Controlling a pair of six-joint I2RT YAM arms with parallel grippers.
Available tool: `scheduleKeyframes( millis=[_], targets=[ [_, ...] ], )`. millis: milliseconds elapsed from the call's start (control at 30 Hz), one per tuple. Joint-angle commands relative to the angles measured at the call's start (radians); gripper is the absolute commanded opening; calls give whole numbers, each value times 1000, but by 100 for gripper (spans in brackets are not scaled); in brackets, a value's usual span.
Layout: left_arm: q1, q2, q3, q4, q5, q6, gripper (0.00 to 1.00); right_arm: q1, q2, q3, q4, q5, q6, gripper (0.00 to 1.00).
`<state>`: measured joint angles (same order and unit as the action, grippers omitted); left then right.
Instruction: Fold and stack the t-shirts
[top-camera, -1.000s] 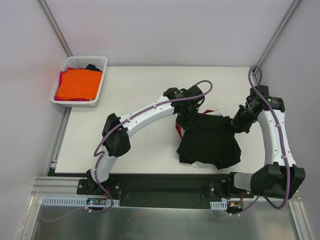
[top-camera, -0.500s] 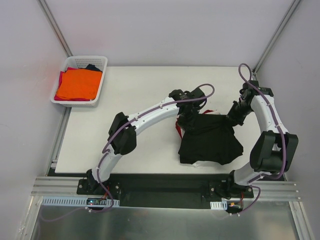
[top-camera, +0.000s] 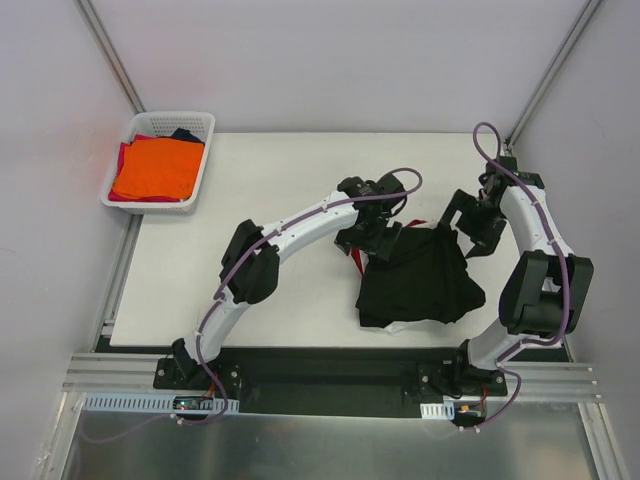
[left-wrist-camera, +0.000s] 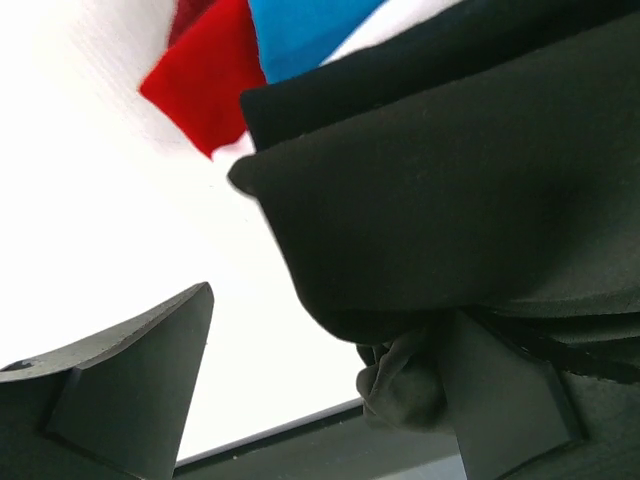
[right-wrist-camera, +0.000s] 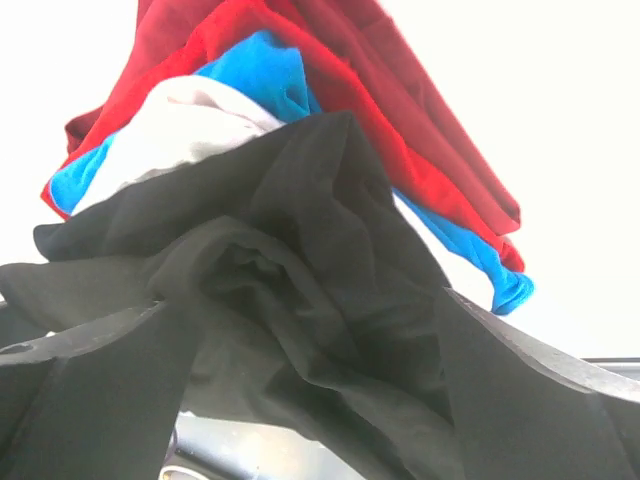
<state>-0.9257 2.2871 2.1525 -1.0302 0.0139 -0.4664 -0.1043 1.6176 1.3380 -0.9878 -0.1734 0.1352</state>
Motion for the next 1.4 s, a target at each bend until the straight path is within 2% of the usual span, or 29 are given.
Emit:
scheduleKeyframes(
  millis=[0, 67, 167, 400, 433, 533, 567, 667, 833, 900, 933, 967, 1000, 1033, 1067, 1167, 1200, 1267, 1300, 1367],
  targets=[
    [2, -69, -26, -41, -158, 25, 87, -11, -80, 79, 48, 64, -5, 97],
    [5, -107, -46, -42, -234, 26, 87, -11, -128, 107, 20, 46, 4, 97],
    [22, -181, -63, -47, -258, 17, 86, -8, -159, 145, -31, 9, 20, 97],
    [31, -322, -39, -57, -218, 14, 88, -2, -269, 78, -14, -115, 40, 99],
    [33, -334, -40, -60, -210, 15, 88, 2, -275, 67, -11, -129, 37, 96],
    [50, -370, -69, -82, -174, 15, 87, 11, -275, 21, -6, -172, 27, 78],
    [53, -380, -86, -91, -173, 15, 87, 12, -275, 1, -5, -179, 26, 66],
    [56, -403, -130, -113, -167, 25, 87, 29, -274, -7, 0, -207, 18, 52],
    [60, -419, -157, -132, -143, 17, 87, 77, -246, 33, 1, -230, 10, 52],
    [60, -416, -152, -140, -161, 17, 86, 101, -231, 43, 14, -271, 18, 44],
    [64, -417, -152, -143, -173, 17, 87, 103, -223, 53, 15, -284, 21, 38],
    [70, -417, -160, -149, -187, 15, 87, 126, -197, 58, 12, -294, 24, 18],
    [77, -417, -167, -152, -201, 9, 87, 156, -185, 61, 11, -291, 24, 7],
    [100, -414, -177, -153, -206, 3, 86, 172, -173, 56, 9, -284, 23, 1],
    [114, -413, -190, -162, -207, -3, 86, 185, -153, 50, 18, -278, 23, 1],
    [165, -402, -212, -166, -203, -28, 75, 227, -114, 35, 40, -278, 30, 1],
    [178, -402, -215, -171, -195, -40, 57, 250, -81, 41, 40, -276, 30, 1],
    [211, -402, -223, -172, -169, -52, 41, 276, -50, 67, 23, -273, 23, 1],
    [217, -403, -226, -174, -163, -64, 37, 302, -38, 73, 18, -261, 18, 1],
    [226, -411, -241, -171, -152, -75, 36, 319, -36, 84, 8, -258, 20, 1]
  ],
)
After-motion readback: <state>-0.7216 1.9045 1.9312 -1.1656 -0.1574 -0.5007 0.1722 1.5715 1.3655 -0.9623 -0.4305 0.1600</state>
